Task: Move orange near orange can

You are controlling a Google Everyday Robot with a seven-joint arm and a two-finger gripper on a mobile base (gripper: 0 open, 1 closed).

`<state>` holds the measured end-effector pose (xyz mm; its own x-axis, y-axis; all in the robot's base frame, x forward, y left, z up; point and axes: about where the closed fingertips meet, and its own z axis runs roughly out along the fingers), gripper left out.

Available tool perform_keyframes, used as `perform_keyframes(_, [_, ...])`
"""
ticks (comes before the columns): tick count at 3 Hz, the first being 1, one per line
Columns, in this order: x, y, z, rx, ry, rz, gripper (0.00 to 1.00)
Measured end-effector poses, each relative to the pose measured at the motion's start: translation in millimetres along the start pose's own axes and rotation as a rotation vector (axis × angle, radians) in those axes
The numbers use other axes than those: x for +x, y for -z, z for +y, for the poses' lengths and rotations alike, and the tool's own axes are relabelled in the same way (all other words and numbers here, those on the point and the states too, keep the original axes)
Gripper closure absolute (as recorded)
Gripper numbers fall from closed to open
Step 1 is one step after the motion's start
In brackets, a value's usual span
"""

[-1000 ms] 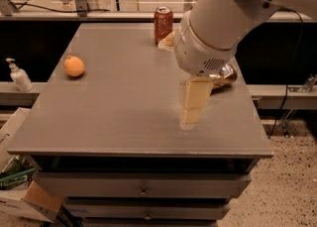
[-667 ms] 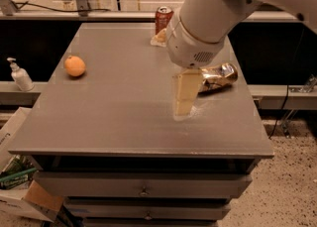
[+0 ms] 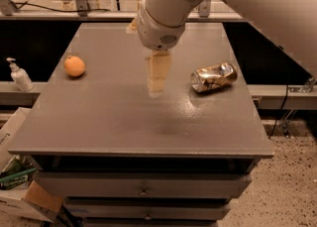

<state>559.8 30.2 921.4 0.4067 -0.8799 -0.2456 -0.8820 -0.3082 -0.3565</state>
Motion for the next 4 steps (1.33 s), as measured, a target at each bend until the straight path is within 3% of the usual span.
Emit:
perform_keyframes(1, [-13,-19,-32,0.009,0.015,0.000,0.00])
perform_keyframes(2, [-59,-93,-90,-0.006,0.002,0.033,0.00])
perform_keyframes(4, [-58,-96,-89,-0.009,-0.002,0.004,0.00])
